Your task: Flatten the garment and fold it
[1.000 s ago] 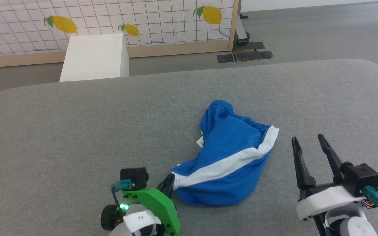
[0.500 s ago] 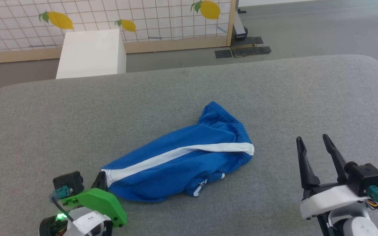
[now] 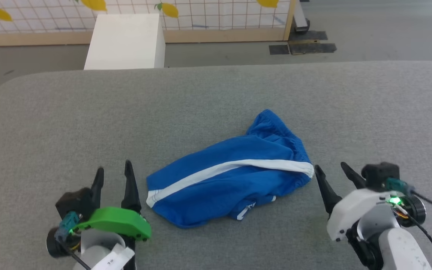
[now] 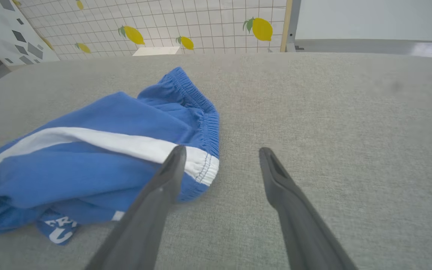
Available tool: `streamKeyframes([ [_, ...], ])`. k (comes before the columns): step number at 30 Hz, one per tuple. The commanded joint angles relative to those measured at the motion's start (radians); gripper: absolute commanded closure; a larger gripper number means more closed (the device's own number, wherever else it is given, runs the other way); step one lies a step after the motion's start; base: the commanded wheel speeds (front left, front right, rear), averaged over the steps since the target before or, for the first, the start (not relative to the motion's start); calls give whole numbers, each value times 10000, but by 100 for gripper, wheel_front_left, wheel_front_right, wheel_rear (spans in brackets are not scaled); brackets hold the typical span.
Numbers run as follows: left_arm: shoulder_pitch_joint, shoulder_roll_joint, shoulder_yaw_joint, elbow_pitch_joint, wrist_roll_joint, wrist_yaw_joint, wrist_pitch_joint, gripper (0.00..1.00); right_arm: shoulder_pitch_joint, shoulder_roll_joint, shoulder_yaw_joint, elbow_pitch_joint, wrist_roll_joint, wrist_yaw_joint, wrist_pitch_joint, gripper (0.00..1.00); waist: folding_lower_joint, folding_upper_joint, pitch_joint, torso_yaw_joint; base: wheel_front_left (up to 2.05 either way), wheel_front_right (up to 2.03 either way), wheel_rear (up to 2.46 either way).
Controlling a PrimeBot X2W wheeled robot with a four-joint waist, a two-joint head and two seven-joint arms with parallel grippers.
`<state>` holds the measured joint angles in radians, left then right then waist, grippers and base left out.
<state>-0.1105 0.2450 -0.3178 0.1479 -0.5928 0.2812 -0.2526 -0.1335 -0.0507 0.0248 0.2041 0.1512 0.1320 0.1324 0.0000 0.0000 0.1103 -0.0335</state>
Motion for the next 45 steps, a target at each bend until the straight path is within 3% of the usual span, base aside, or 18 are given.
streamKeyframes([
  [1,-248,-142,213,-219,361,-121,-83,0,-308,5,-21,157,120,-13,350,0,0,0,256,265,0,0,0],
  [7,-99,-932,915,-639,1473,-779,-88,0,-1115,5,-163,1002,223,-13,1829,0,0,0,600,631,0,0,0],
  [16,-74,-1598,1603,-376,2112,-1562,-90,0,-1598,5,18,1887,166,-13,3392,0,0,0,836,888,0,0,0],
  [17,-75,-1646,1664,-338,2153,-1629,-90,0,-1599,5,83,1943,178,-13,3580,11,0,0,843,889,0,0,0],
  [18,-76,-1679,1712,-313,2189,-1676,-90,0,-1596,5,144,1970,158,-13,3713,29,0,0,849,885,0,0,0],
  [19,-74,-1716,1767,-280,2226,-1734,-90,0,-1594,5,220,1972,147,-13,3823,60,0,0,850,873,0,0,0],
  [20,-71,-1742,1809,-255,2255,-1776,-90,0,-1592,5,258,1938,123,-13,3838,75,0,0,846,859,0,0,0],
  [21,-63,-1770,1860,-228,2292,-1827,-90,0,-1582,5,247,1865,-1,-13,3782,100,0,0,837,833,0,0,0],
  [32,170,-1867,1394,886,2255,-2539,212,0,-629,5,-490,546,-432,-13,2842,100,0,0,248,389,0,0,0],
  [40,397,-1793,904,927,1548,-2998,2304,0,364,5,-726,-498,-300,-13,3101,100,0,0,-92,42,0,0,0],
  [45,346,-1826,677,769,1147,-2879,3553,0,638,5,-643,-764,-123,-13,3246,100,0,0,-118,-88,0,0,0],
])
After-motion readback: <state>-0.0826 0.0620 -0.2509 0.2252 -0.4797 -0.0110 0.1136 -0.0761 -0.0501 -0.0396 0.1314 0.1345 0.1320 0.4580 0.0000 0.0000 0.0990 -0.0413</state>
